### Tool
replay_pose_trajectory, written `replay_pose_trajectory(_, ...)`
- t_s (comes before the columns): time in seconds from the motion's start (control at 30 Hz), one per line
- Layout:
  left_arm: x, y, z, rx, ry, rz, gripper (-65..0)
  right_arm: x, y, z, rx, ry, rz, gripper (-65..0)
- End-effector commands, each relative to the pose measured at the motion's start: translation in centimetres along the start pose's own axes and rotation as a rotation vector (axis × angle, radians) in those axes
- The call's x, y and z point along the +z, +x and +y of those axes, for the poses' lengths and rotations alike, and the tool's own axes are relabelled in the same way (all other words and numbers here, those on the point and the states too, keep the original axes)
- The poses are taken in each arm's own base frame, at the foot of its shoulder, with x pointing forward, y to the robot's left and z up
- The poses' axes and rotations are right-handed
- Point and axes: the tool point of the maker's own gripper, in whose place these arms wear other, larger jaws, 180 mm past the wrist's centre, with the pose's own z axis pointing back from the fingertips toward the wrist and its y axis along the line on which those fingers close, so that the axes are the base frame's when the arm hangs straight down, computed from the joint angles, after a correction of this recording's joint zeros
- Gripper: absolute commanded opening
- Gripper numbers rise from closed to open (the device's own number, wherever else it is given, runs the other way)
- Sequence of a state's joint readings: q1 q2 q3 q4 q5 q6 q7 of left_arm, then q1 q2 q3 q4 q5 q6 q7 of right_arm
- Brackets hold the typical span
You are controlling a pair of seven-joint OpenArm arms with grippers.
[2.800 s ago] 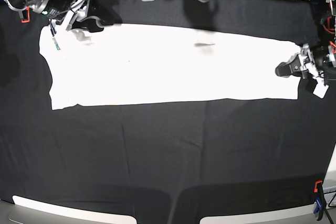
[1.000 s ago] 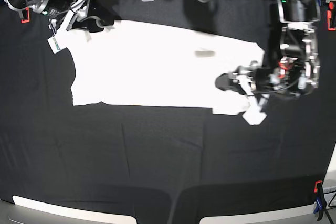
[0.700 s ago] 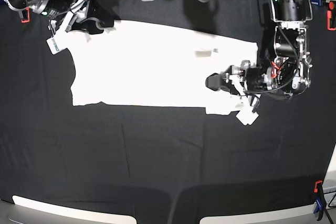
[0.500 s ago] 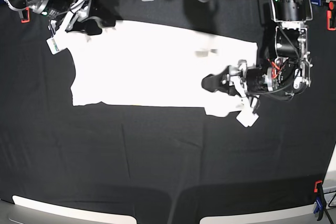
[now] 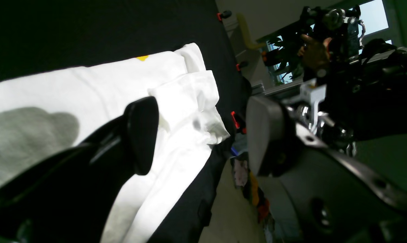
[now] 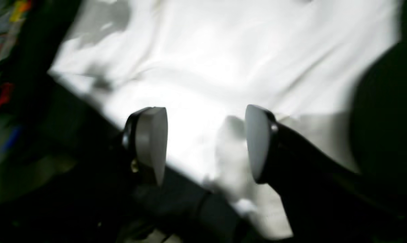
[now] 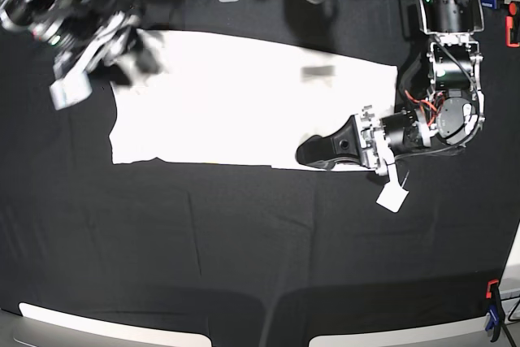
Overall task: Layout the t-shirt on the table in an organized manner, then fold the t-shirt properly
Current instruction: 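Grasp the opposite band end with the right gripper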
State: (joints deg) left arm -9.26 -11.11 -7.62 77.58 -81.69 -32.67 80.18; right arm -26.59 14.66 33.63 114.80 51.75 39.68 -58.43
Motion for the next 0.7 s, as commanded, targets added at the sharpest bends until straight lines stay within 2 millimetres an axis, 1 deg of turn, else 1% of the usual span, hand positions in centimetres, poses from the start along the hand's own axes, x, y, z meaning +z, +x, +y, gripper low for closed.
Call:
replay_pose_trajectory(0.0,0.1,1.6,-1.0,-0.040,-0.031,-0.031,-26.7,0.6,1.7,-1.0,0.039,-0.036,-0.048,-29.9)
replay_pose_trajectory(0.07,0.1,1.6,-1.0,-0.040,-0.031,-0.031,-26.7,1.2,2.7,-3.4,0.057,-0.126,-0.062,-29.9)
replay_pose_trajectory(0.13,0.1,1.6,-1.0,-0.040,-0.031,-0.031,-26.7,1.4,3.0,-5.6,0.035,-0.185,-0.070,-29.9)
replay_pose_trajectory(0.2,0.1,1.6,-1.0,-0.040,-0.031,-0.031,-26.7,1.0,2.5,-7.3,-0.020,-0.201,-0.051,-29.9)
replay_pose_trajectory(0.27,0.1,1.6,-1.0,-0.040,-0.031,-0.031,-26.7,-0.1,1.3,-8.5,-0.087,-0.190,-0.014,-29.9)
replay_pose_trajectory(0.4,0.1,1.6,-1.0,-0.040,-0.031,-0.031,-26.7,-2.1,-0.4,-9.9,-0.237,-0.135,-0.017,-29.9)
replay_pose_trajectory(0.53,0.1,1.6,-1.0,-0.040,-0.031,-0.031,-26.7,-2.9,-2.6,-10.4,-0.322,-0.119,0.015,-29.0)
replay_pose_trajectory(0.6,0.1,1.6,-1.0,-0.040,-0.031,-0.031,-26.7,-3.0,-2.8,-10.4,-0.333,-0.114,0.017,-25.5)
replay_pose_trajectory(0.67,0.1,1.6,-1.0,-0.040,-0.031,-0.031,-26.7,-3.0,-2.0,-9.8,-0.351,-0.072,-0.022,-21.1)
